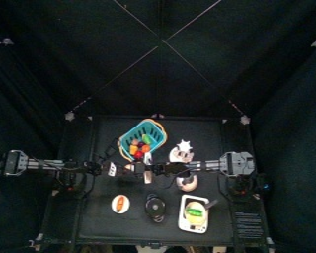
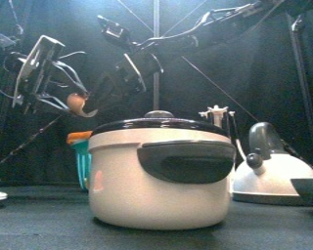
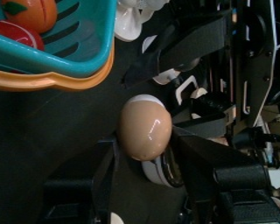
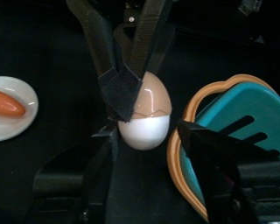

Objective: Pull apart remaining half of eggshell

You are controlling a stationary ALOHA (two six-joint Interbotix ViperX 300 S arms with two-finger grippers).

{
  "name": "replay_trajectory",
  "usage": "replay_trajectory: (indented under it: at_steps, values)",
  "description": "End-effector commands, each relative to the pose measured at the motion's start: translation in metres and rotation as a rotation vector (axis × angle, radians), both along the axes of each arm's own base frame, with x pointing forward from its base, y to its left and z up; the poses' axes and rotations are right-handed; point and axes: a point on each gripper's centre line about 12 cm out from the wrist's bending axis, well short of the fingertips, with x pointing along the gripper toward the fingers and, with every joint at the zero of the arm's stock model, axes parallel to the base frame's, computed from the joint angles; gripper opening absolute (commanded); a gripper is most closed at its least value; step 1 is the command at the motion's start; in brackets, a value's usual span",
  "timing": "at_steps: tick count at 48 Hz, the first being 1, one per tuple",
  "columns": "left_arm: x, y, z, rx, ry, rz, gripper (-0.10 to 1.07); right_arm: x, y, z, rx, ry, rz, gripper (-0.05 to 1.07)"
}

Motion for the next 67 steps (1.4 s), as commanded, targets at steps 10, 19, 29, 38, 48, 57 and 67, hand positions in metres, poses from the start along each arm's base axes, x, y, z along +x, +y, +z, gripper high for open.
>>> replay_trajectory:
  at_steps: [10, 19, 29, 38, 48, 57, 67]
  values:
    - [0.003, 0.001, 0.006, 0.004, -0.016, 0.0, 0.36, 0.002, -0.002, 0.023, -0.006, -0.054, 0.001, 0.74]
    - [0.002, 0.001, 0.005, 0.003, -0.013, 0.0, 0.36, 0.0, -0.001, 0.018, -0.003, -0.038, -0.001, 0.74]
    - [0.002, 0.001, 0.004, 0.002, -0.011, 0.001, 0.36, -0.004, 0.0, 0.014, 0.002, -0.028, -0.003, 0.74]
    - [0.001, 0.001, 0.002, 0.001, -0.007, 0.001, 0.36, -0.008, 0.0, 0.013, 0.007, -0.022, -0.005, 0.74]
    - [0.001, 0.001, 0.003, 0.002, -0.011, 0.001, 0.36, -0.01, 0.0, 0.012, 0.01, -0.015, -0.01, 0.74]
    - [-0.003, 0.001, 0.004, 0.004, -0.02, 0.005, 0.36, -0.02, 0.003, 0.009, 0.003, 0.028, -0.026, 0.74]
    - [-0.007, 0.003, 0.005, 0.007, -0.03, 0.015, 0.36, -0.033, 0.01, 0.013, 0.008, 0.034, -0.016, 0.74]
